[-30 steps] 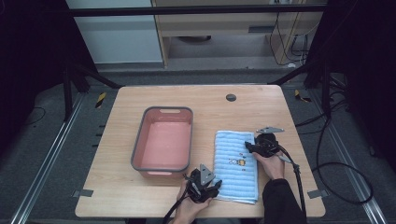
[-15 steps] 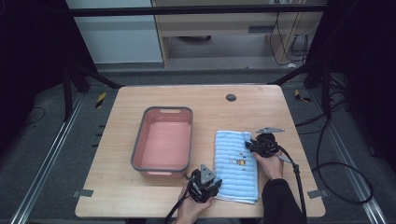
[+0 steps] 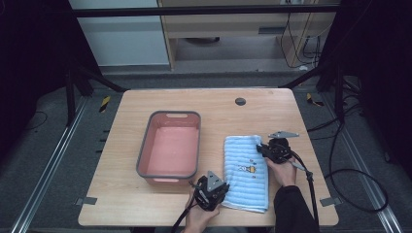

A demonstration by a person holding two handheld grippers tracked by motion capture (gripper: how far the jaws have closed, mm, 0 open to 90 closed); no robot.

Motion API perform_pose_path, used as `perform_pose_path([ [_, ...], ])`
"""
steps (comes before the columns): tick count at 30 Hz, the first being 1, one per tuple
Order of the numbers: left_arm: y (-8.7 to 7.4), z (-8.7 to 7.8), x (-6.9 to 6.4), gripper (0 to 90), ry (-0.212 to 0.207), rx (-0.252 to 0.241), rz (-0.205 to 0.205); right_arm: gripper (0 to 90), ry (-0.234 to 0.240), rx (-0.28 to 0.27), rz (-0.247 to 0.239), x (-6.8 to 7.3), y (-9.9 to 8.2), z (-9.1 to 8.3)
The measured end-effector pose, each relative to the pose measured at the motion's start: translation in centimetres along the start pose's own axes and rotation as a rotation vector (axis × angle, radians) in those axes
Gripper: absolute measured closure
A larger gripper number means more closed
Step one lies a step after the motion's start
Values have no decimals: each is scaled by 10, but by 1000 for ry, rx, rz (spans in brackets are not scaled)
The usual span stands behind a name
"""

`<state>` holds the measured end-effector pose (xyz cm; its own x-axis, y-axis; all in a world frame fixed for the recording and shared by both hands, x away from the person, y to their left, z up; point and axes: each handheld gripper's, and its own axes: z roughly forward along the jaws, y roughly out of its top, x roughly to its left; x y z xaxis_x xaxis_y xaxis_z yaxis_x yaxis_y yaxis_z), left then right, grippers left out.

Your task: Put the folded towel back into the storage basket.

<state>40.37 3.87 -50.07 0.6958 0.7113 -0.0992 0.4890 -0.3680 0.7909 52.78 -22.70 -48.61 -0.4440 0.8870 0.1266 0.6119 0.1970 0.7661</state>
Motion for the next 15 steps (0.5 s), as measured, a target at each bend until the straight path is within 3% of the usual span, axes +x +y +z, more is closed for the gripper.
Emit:
perform_pose_path([
  [15,25,-31,-6,857,-30,-67,43,814,7,-92,-20,9,17,-30],
])
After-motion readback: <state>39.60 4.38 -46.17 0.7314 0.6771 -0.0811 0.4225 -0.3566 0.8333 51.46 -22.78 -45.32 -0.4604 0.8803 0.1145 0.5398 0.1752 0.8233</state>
